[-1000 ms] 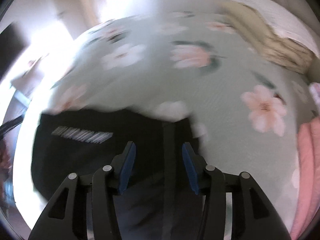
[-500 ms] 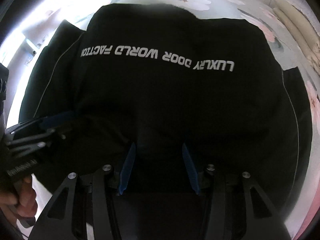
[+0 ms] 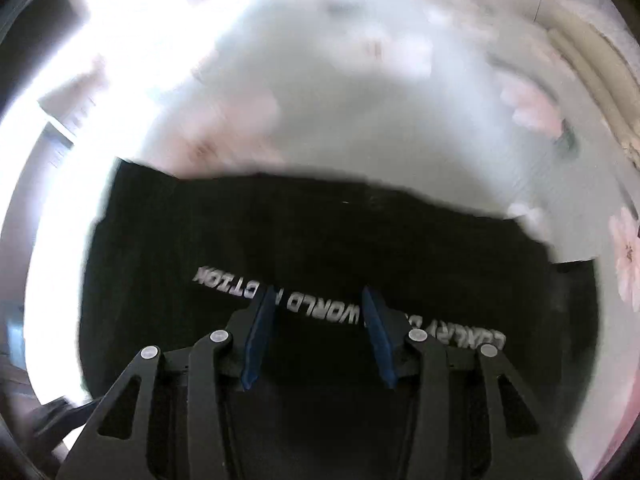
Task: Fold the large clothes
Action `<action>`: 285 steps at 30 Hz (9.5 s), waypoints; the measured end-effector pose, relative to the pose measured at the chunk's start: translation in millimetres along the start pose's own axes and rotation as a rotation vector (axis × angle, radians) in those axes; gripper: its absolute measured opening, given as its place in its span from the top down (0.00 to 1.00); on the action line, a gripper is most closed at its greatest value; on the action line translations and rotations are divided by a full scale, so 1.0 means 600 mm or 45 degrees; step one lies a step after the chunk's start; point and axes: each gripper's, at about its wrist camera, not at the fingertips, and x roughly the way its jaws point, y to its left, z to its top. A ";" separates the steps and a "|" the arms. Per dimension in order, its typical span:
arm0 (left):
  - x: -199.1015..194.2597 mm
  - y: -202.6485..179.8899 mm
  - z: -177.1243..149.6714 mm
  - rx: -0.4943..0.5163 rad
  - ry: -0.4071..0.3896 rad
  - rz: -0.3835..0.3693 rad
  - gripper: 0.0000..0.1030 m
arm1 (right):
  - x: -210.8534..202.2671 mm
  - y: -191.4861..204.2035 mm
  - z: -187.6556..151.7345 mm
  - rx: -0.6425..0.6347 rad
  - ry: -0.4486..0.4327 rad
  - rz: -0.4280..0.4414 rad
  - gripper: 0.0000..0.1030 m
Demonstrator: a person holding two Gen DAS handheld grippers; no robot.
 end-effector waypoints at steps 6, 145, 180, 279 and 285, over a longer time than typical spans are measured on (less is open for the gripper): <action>-0.036 0.058 -0.037 -0.119 0.001 -0.071 0.57 | 0.017 0.013 -0.006 -0.052 -0.057 -0.080 0.52; -0.195 0.244 -0.245 0.037 0.084 0.200 0.39 | -0.102 0.282 -0.512 0.194 0.072 0.031 0.10; -0.711 -0.258 -0.467 0.175 -0.348 0.496 0.37 | -0.707 0.245 -0.717 0.212 -0.267 -0.204 0.11; -0.712 -0.127 -0.203 0.401 -0.118 0.567 0.32 | -0.681 0.444 -0.518 0.325 -0.106 -0.137 0.04; -0.712 -0.127 -0.205 0.402 -0.111 0.562 0.32 | -0.678 0.446 -0.521 0.326 -0.101 -0.141 0.04</action>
